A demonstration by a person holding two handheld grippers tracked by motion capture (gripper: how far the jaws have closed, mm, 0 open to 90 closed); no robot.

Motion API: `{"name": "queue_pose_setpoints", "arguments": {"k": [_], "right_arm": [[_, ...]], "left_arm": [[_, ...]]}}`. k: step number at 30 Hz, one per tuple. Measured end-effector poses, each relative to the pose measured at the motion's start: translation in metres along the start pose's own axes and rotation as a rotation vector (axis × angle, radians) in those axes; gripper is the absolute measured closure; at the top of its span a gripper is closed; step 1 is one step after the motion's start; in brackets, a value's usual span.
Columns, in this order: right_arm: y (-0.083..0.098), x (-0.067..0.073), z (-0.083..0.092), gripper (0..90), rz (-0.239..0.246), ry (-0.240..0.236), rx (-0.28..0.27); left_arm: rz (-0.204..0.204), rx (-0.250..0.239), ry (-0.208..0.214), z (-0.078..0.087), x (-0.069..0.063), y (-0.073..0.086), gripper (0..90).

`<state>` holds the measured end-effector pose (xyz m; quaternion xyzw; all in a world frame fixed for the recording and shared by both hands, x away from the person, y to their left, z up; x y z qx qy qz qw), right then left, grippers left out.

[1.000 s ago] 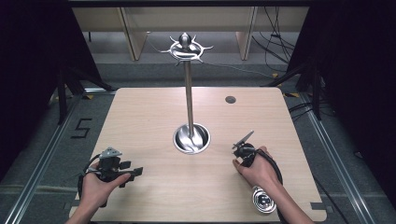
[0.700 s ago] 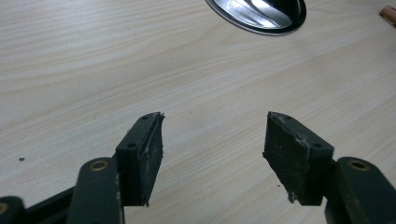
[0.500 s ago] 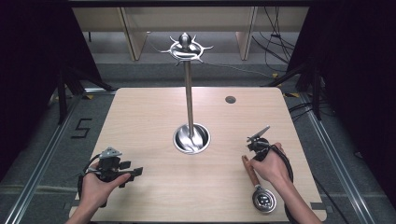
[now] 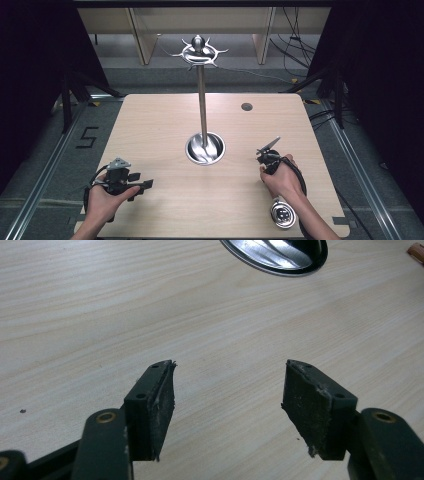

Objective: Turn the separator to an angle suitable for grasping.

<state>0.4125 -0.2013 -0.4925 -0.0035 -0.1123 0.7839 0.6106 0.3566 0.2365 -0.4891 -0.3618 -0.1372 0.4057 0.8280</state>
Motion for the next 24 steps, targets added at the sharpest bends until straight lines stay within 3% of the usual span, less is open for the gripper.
{"name": "queue_pose_setpoints", "arguments": {"k": [2,4,9,11,12,14,15,17,18,20,22,24], "right_arm": [[0.0,-0.003,0.002,90.0,-0.019,0.075,0.006],[0.0,-0.009,0.002,90.0,-0.03,0.072,0.009],[0.001,-0.018,0.003,90.0,-0.105,0.097,0.011],[0.001,-0.022,0.003,90.0,-0.125,0.059,0.02],[0.002,-0.025,0.004,90.0,-0.125,0.048,0.017],[0.002,-0.028,0.004,90.0,-0.138,0.114,0.016],[0.002,-0.03,0.004,90.0,-0.152,0.115,0.006],[0.003,-0.034,0.006,90.0,-0.146,0.114,0.018],[0.003,-0.033,0.007,90.0,-0.177,0.107,0.003],[0.005,-0.037,0.009,90.0,-0.193,0.121,0.008],[0.006,-0.041,0.009,90.0,-0.209,0.112,0.018],[0.007,-0.044,0.009,90.0,-0.189,0.119,0.02]], "left_arm": [[0.006,-0.006,-0.002,0.0,0.0,0.0,36.8],[-0.015,0.004,-0.005,0.001,0.001,0.001,36.8],[0.005,-0.002,-0.005,-0.001,0.0,0.0,36.7],[-0.007,0.008,-0.006,0.0,0.0,0.0,36.7],[0.011,-0.007,-0.013,-0.001,-0.001,-0.001,36.8],[0.015,-0.016,-0.009,-0.002,-0.001,-0.001,36.8],[-0.008,-0.003,0.0,-0.001,0.0,-0.001,36.8],[-0.001,-0.003,-0.003,-0.001,-0.001,-0.001,36.8],[0.002,0.0,0.006,-0.002,-0.001,-0.001,36.8],[-0.01,0.01,0.003,-0.001,0.0,-0.002,36.8],[0.012,-0.008,0.0,-0.003,-0.002,-0.002,36.8],[0.011,-0.013,-0.007,-0.004,-0.002,-0.002,36.8]]}}
Point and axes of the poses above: each handheld gripper's, and its own axes: z roughly backward along the jaws, y roughly out of its underside, x roughly to its left, the point moved 3 cm from there along -z, roughly forward along the jaws, and after that the axes turned 12 degrees about -z, right-handed, at the moved point
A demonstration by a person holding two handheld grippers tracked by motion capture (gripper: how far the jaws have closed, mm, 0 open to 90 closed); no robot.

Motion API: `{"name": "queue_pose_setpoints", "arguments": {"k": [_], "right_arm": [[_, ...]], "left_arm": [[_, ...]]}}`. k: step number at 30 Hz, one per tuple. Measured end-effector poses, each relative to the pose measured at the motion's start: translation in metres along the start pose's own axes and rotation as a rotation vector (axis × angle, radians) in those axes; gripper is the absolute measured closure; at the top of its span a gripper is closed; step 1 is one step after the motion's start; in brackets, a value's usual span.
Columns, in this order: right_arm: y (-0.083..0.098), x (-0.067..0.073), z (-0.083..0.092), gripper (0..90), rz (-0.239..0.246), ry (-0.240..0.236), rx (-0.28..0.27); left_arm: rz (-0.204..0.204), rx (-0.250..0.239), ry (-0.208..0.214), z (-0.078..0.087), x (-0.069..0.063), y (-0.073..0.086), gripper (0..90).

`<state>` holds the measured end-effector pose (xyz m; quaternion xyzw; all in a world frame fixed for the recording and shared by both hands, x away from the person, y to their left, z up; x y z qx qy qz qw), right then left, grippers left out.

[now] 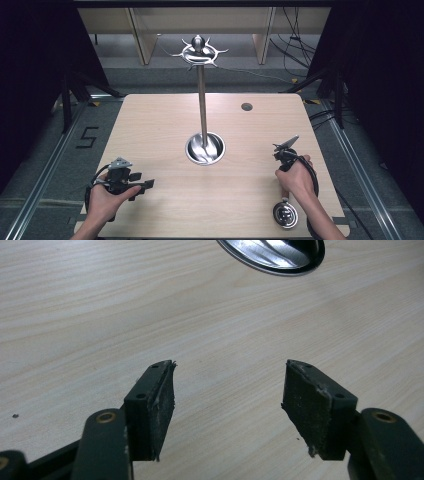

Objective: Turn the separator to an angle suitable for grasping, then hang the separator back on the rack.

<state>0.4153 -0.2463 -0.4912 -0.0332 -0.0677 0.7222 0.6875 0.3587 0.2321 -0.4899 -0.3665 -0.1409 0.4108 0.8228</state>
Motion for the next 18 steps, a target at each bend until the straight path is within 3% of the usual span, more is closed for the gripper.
{"name": "queue_pose_setpoints", "arguments": {"k": [1,2,4,7,11,13,16,18], "right_arm": [[0.0,0.001,0.001,90.0,-0.028,-0.007,0.006],[0.0,0.0,0.004,89.8,-0.03,-0.02,-0.021],[0.001,0.0,0.007,88.2,-0.035,-0.019,-0.036],[0.001,0.0,0.015,80.5,-0.056,-0.05,-0.067],[0.003,-0.005,0.019,69.3,-0.074,-0.039,-0.087],[0.005,-0.007,0.02,66.5,-0.101,-0.045,-0.051],[0.008,-0.011,0.019,62.0,-0.127,-0.052,-0.027],[0.013,-0.013,0.019,61.2,-0.127,-0.055,0.021]], "left_arm": [[0.001,-0.002,0.0,0.0,0.0,0.0,36.8],[-0.025,0.023,0.02,0.002,0.001,0.001,36.8],[-0.019,0.021,0.017,0.001,0.001,0.001,36.8],[-0.006,0.003,0.011,0.0,0.0,0.001,36.8],[-0.002,-0.004,0.003,0.002,-0.001,0.0,36.8],[-0.015,0.014,0.024,0.003,0.001,0.001,36.8],[0.006,0.006,0.002,0.001,0.002,0.001,36.8],[0.006,0.004,-0.002,0.001,0.002,0.001,36.8]]}}
Point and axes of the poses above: each handheld gripper's, and its own axes: z roughly backward along the jaws, y roughly out of its underside, x roughly to its left, the point moved 3 cm from there along -z, roughly forward along the jaws, and after that the axes turned 12 degrees about -z, right-handed, at the moved point
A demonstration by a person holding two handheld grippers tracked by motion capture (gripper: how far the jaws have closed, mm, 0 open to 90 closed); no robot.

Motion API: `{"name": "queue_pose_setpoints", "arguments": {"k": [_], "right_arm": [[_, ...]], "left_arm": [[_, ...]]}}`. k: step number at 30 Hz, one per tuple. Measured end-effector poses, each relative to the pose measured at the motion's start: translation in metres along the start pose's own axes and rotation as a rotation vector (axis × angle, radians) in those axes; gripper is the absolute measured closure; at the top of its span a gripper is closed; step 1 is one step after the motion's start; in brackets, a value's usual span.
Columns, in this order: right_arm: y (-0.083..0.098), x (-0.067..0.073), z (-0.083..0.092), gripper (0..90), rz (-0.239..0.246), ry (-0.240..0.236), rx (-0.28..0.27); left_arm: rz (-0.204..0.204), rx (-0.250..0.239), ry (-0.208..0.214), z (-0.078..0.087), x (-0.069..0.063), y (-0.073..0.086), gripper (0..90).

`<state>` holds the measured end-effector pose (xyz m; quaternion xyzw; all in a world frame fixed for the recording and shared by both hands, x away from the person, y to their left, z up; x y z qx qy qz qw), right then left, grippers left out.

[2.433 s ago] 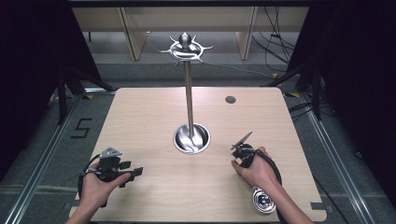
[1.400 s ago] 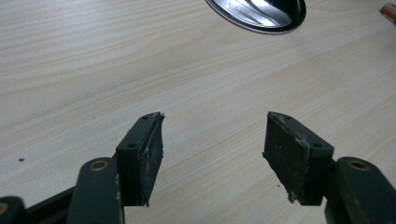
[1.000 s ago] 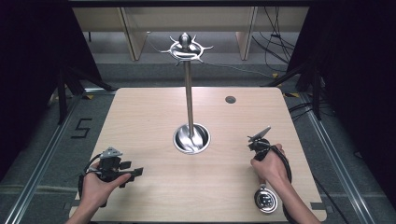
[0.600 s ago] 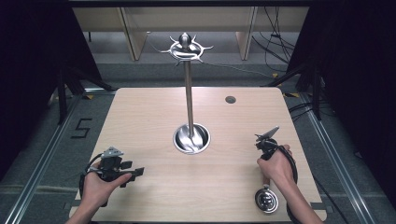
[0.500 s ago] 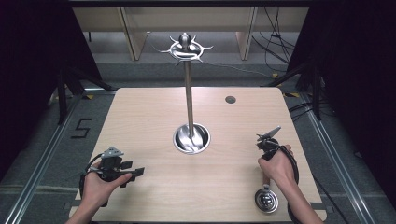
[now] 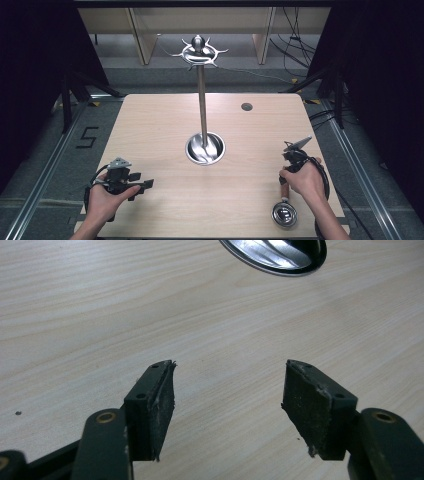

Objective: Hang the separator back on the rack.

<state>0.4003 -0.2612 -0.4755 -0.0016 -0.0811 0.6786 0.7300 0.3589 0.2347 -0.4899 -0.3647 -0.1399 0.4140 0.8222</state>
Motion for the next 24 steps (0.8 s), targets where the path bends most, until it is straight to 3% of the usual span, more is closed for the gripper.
{"name": "queue_pose_setpoints", "arguments": {"k": [1,3,4,5,6,8,9,11,12,13,14,17,19,20,22,24], "right_arm": [[0.003,0.0,0.0,60.5,-0.017,-0.005,0.001],[0.008,-0.002,-0.001,60.0,0.001,0.017,0.012],[0.012,-0.001,0.0,59.8,-0.008,-0.011,0.016],[0.013,-0.001,0.0,59.7,-0.011,-0.005,0.021],[0.016,-0.001,-0.001,59.3,-0.002,0.001,0.027],[0.022,-0.001,-0.002,58.4,0.015,-0.005,0.047],[0.024,0.001,-0.003,57.9,0.006,-0.008,0.044],[0.027,0.001,-0.005,57.5,0.022,-0.007,0.062],[0.028,0.002,-0.005,57.6,0.005,-0.012,0.063],[0.029,0.004,-0.007,57.6,-0.02,-0.025,0.055],[0.027,0.0,-0.007,57.7,0.013,0.001,0.063],[0.027,-0.001,-0.009,58.1,-0.003,0.001,0.071],[0.027,-0.002,-0.013,57.8,0.001,-0.006,0.066],[0.027,-0.002,-0.012,57.8,0.006,0.012,0.084],[0.027,0.0,-0.014,57.8,-0.013,0.009,0.089],[0.028,0.001,-0.017,57.9,-0.027,-0.003,0.075]], "left_arm": [[-0.001,-0.009,0.003,0.0,-0.001,0.0,36.8],[-0.008,0.0,0.016,0.001,-0.002,0.0,36.8],[-0.01,0.002,0.011,0.001,-0.002,0.001,36.8],[-0.006,-0.004,0.009,0.001,-0.002,0.001,36.7],[-0.016,0.007,0.009,0.003,-0.002,0.002,36.7],[0.007,-0.007,0.012,0.002,-0.002,0.002,36.7],[-0.014,0.004,0.019,0.004,-0.001,0.002,36.7],[-0.014,0.001,0.014,0.004,-0.001,0.001,36.7],[-0.027,0.012,0.014,0.004,-0.001,0.001,36.7],[-0.002,-0.007,0.005,0.002,-0.003,0.001,36.7],[0.0,-0.008,0.015,0.001,-0.003,0.001,36.7],[-0.013,0.008,0.012,0.002,-0.001,0.001,36.7],[0.007,-0.004,0.003,0.0,-0.002,0.001,36.7],[0.006,-0.003,0.005,0.0,-0.002,0.001,36.7],[-0.021,0.012,0.015,0.002,-0.001,0.002,36.7],[-0.008,-0.001,0.013,0.001,-0.002,0.001,36.7]]}}
Point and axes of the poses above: each handheld gripper's, and its own axes: z roughly backward along the jaws, y roughly out of its underside, x roughly to its left, the point moved 3 cm from there along -z, roughly forward along the jaws, and after that the axes turned 12 degrees about -z, right-handed, at the moved point
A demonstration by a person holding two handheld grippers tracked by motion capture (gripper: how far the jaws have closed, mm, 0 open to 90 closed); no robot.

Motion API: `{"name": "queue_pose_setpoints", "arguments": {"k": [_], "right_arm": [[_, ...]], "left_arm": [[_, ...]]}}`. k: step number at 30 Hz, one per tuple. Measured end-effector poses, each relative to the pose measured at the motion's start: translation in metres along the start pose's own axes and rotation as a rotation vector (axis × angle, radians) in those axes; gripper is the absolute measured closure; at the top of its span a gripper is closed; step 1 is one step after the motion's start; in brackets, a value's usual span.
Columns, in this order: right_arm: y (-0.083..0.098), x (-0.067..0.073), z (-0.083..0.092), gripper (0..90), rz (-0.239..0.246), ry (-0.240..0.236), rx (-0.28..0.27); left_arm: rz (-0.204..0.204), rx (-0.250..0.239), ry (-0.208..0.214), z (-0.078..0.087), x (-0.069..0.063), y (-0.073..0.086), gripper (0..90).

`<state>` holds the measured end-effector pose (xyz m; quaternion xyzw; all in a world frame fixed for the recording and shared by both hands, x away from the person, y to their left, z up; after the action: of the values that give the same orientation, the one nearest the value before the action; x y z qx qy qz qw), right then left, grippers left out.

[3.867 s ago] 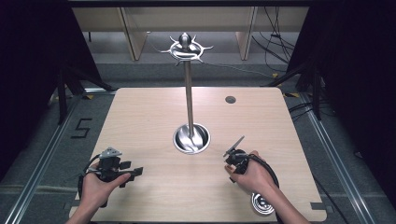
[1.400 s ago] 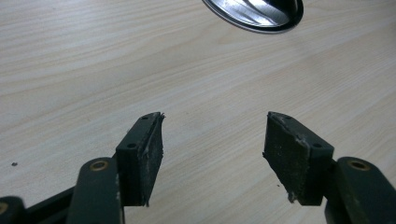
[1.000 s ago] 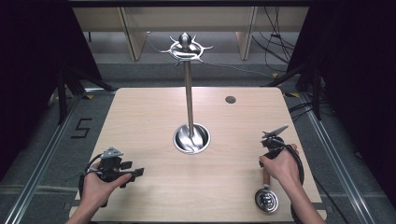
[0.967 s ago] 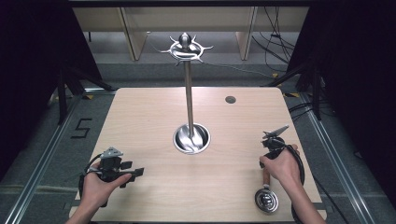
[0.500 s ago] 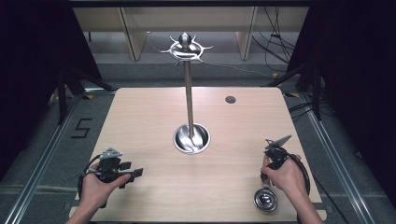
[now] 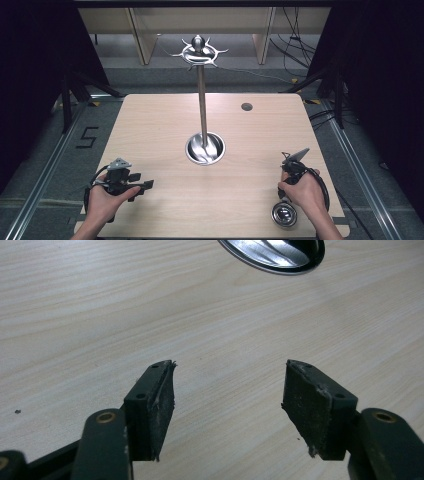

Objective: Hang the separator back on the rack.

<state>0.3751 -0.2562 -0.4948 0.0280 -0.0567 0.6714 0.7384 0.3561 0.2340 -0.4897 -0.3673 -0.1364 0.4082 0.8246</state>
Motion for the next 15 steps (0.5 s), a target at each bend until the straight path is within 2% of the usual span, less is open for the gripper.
{"name": "queue_pose_setpoints", "arguments": {"k": [1,2,3,5,6,7,8,9,10,11,12,13,14,15], "right_arm": [[0.0,0.0,0.0,58.0,0.001,0.008,0.007],[-0.001,-0.004,0.0,58.0,0.055,0.036,0.026],[-0.001,0.0,-0.001,58.1,0.011,0.02,0.016],[-0.002,-0.001,-0.002,58.3,0.024,0.036,0.022],[-0.002,-0.006,-0.003,58.3,0.083,0.061,0.021],[-0.003,-0.008,-0.004,58.7,0.114,0.068,0.022],[-0.004,0.0,-0.003,59.3,0.011,0.042,0.016],[-0.004,0.001,-0.004,59.7,-0.005,0.038,0.019],[-0.005,0.002,-0.004,59.9,-0.012,0.038,0.023],[-0.005,-0.001,-0.004,60.1,0.012,0.024,0.044],[-0.005,0.002,-0.004,60.5,-0.027,0.052,0.036],[-0.005,0.002,-0.004,61.4,-0.026,0.054,0.036],[-0.004,0.002,-0.003,63.3,-0.01,0.031,0.034],[-0.004,-0.001,-0.007,66.1,0.025,0.013,0.003]], "left_arm": [[-0.003,0.005,0.001,0.0,0.0,0.0,36.7],[-0.004,0.007,0.002,0.0,0.0,0.0,36.7],[-0.006,0.01,0.003,0.0,0.001,0.0,36.7],[-0.012,0.014,0.001,0.0,0.001,0.0,36.7],[-0.022,0.02,0.0,0.001,0.001,0.0,36.7],[-0.022,0.021,0.001,0.001,0.001,0.0,36.7],[-0.011,0.015,0.005,0.0,0.001,0.0,36.7],[-0.006,0.01,0.005,0.0,0.001,0.0,36.7],[-0.002,0.01,0.004,0.0,0.001,0.0,36.7],[-0.006,0.007,0.006,0.0,0.001,0.001,36.7],[-0.006,0.012,0.004,0.0,0.001,0.0,36.7],[-0.002,0.006,0.002,0.0,0.0,0.0,36.7],[-0.005,0.009,0.003,0.0,0.0,0.0,36.7],[-0.008,0.011,0.003,0.0,0.0,0.0,36.7]]}}
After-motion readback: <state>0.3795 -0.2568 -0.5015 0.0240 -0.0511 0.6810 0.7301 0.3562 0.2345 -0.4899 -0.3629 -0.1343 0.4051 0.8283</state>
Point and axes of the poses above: each handheld gripper's, and its own axes: z roughly backward along the jaws, y roughly out of its underside, x roughly to its left, the point moved 3 cm from there along -z, roughly forward along the jaws, and after that the axes turned 12 degrees about -z, right-handed, at the moved point
